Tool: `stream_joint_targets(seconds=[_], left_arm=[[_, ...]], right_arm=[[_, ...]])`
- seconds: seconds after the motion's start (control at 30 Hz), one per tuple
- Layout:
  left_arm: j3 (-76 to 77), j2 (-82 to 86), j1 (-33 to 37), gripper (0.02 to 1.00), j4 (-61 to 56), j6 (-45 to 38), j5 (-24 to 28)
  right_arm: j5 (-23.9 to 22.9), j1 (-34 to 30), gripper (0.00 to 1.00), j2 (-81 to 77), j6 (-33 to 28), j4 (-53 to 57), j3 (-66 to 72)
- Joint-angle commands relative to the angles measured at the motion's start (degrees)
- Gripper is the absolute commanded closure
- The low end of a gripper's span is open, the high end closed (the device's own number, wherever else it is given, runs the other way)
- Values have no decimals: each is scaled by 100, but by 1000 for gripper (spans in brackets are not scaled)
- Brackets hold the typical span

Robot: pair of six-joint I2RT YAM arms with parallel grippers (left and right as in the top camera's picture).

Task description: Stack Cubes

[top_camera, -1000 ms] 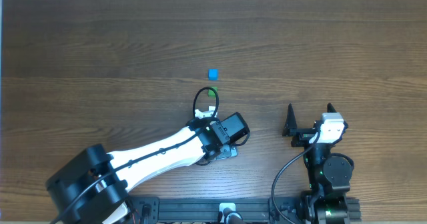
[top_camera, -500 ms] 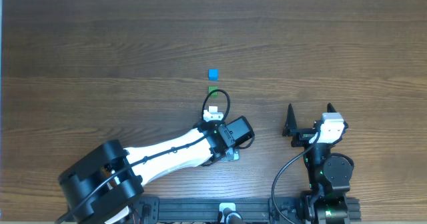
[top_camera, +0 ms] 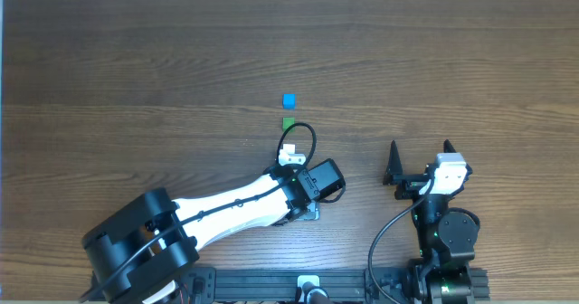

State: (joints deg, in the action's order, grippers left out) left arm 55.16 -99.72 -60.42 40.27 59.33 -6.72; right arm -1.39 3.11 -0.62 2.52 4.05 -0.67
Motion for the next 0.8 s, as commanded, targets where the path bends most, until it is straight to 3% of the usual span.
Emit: stream_joint_targets(seconds=[0.03,0.37,0.8], left_arm=[[79,-59,17,338,50,-17,-131],[79,-59,22,595,48,-20,-131],[79,-59,22,794,48,-17,-131]], right_arm=[[28,35,7,35,-46,7,37],[31,35,7,33,-46,7,37],[28,35,7,35,-46,7,37]])
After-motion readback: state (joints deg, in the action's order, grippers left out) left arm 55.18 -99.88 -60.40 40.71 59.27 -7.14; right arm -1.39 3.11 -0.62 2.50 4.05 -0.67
